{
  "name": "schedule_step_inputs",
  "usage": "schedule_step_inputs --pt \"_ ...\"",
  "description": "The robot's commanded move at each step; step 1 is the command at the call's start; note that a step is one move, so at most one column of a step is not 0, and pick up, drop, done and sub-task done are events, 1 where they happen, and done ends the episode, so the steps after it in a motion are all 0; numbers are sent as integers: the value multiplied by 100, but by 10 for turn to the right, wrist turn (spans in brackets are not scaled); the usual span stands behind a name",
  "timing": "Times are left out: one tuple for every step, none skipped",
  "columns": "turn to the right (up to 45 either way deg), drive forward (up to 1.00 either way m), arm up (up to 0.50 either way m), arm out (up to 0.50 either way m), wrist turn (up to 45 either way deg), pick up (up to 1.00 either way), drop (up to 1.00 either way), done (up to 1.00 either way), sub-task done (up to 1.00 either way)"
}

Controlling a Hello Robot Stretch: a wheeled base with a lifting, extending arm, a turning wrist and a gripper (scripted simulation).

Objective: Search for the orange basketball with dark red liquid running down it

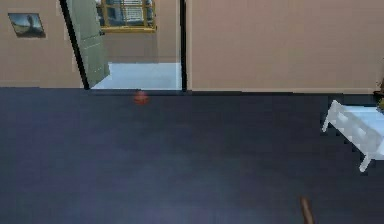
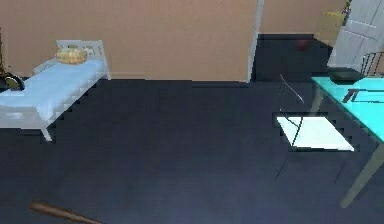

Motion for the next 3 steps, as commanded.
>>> schedule_step_inputs --pt "0 100 0 0 0 0 0 0 0" --pt "0 100 0 0 0 0 0 0 0" --pt "60 0 0 0 0 0 0 0 0"
